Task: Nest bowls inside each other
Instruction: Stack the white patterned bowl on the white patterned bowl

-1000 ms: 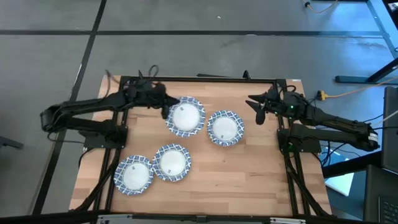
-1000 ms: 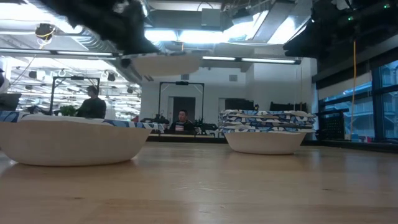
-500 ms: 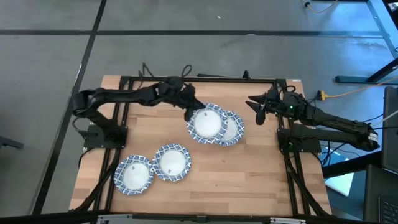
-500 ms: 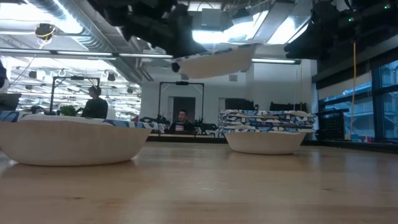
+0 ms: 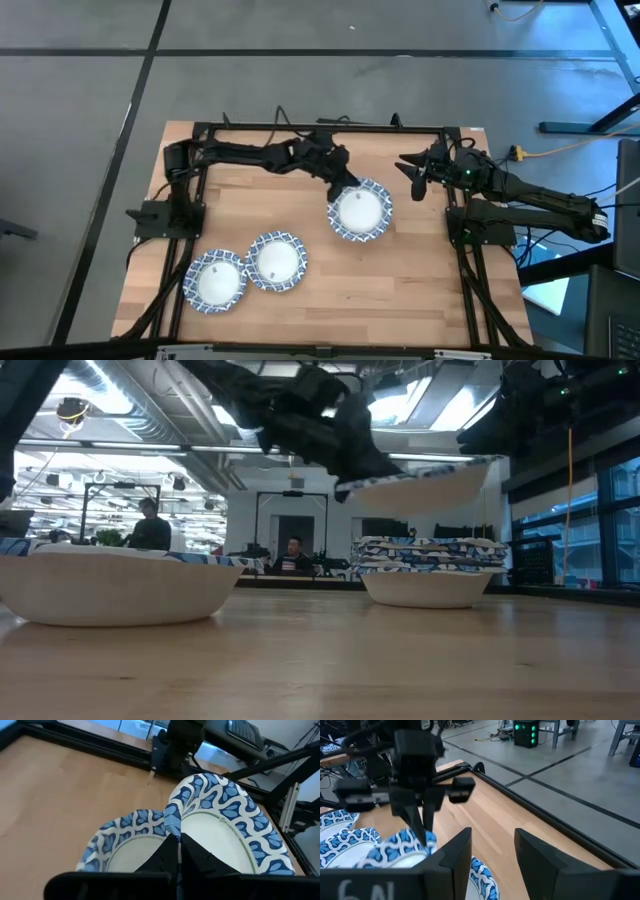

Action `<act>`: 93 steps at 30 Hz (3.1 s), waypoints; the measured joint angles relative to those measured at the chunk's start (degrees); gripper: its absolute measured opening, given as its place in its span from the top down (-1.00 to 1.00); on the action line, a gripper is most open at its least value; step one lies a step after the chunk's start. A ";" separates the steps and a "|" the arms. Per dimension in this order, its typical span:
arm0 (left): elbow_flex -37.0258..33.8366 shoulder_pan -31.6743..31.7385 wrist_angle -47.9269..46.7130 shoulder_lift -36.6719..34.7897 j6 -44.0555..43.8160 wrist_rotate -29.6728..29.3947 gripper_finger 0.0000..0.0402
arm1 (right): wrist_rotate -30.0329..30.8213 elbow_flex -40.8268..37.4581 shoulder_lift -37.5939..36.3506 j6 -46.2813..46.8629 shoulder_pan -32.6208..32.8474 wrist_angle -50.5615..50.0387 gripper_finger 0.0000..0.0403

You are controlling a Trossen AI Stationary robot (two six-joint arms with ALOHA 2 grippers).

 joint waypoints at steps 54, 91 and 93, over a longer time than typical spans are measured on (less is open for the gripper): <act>2.05 6.77 -25.60 -4.67 20.90 17.17 0.19 | -0.48 0.02 0.00 1.88 0.02 -2.14 0.25; -37.97 -15.86 -30.73 -33.19 10.25 -14.46 0.19 | -0.44 0.04 1.26 4.68 0.07 2.24 0.25; -38.24 -16.51 -30.75 -33.19 9.39 -14.44 0.19 | -0.44 0.04 1.32 4.68 0.07 2.20 0.25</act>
